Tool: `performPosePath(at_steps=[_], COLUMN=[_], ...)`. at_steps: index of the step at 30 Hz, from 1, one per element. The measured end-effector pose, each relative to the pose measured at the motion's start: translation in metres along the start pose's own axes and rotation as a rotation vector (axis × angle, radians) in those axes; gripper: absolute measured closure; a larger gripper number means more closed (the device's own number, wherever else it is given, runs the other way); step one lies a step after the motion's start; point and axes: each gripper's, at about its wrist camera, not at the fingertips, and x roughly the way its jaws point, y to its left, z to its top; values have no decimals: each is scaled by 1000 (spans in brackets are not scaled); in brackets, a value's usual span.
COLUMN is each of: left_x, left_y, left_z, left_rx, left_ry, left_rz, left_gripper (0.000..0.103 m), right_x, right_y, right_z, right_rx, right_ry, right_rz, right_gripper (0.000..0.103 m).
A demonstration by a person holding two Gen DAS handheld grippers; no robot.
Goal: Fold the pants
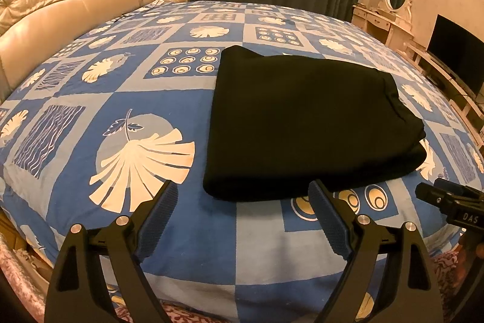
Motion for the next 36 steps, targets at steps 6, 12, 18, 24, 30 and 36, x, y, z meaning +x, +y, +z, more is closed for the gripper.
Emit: performPosePath(at_steps=[6, 12, 18, 24, 30, 36], left_x=[1, 6, 5, 4, 5, 4], left_y=[1, -1, -4, -4, -5, -6], left_z=[1, 0, 0, 0, 0, 0], left_rx=[-14, 18, 36, 34, 41, 41], left_ry=[5, 34, 31, 32, 34, 34], left_rz=[2, 14, 22, 20, 17, 18], left_gripper=[16, 16, 16, 16, 16, 16], right_x=[1, 3, 3, 5, 7, 6], right_y=[0, -1, 0, 2, 2, 3], right_z=[1, 0, -1, -3, -4, -5], right_rx=[2, 3, 3, 3, 3, 2], right_ry=[-1, 2, 4, 10, 16, 22], right_rz=[0, 0, 2, 6, 9, 12], right_gripper=[13, 13, 13, 13, 13, 13])
